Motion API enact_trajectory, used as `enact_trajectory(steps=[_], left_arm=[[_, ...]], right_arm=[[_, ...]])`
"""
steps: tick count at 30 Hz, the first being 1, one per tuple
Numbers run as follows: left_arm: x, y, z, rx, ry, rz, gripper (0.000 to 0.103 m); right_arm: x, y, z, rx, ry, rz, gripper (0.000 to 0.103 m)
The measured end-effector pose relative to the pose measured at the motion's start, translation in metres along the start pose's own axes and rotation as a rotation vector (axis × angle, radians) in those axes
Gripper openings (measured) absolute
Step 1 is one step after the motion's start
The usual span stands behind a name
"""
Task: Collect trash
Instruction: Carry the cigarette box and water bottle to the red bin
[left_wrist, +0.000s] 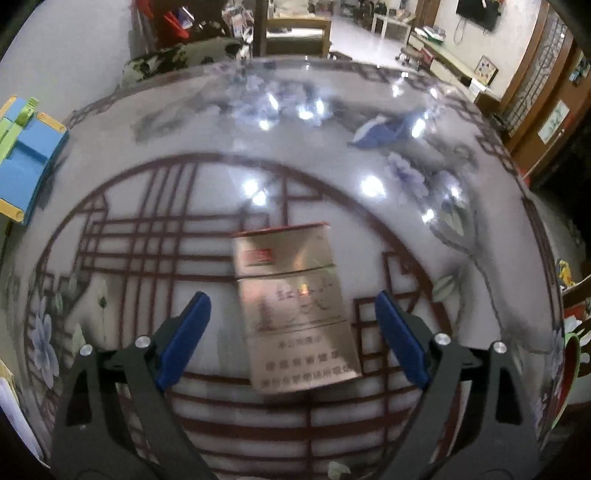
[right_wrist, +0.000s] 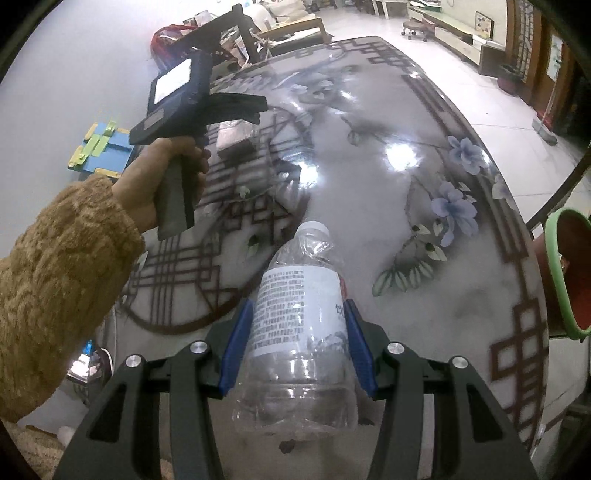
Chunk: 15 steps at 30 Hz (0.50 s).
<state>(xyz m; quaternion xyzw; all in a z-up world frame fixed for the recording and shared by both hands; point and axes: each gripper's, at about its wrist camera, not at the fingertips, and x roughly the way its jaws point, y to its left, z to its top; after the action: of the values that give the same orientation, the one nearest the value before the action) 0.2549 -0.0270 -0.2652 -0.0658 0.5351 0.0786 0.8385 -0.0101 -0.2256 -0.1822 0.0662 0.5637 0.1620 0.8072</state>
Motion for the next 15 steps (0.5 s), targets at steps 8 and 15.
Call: enact_trajectory(steps=[8, 15], left_arm=[[-0.015, 0.0, -0.017, 0.033, -0.011, -0.052, 0.053], [-0.076, -0.016, -0.045, 0.117, -0.093, -0.152, 0.053]], right_arm=[[0.002, -0.003, -0.011, 0.005, 0.016, -0.015, 0.048], [0.039, -0.02, -0.025, 0.068, 0.142, -0.013, 0.059]])
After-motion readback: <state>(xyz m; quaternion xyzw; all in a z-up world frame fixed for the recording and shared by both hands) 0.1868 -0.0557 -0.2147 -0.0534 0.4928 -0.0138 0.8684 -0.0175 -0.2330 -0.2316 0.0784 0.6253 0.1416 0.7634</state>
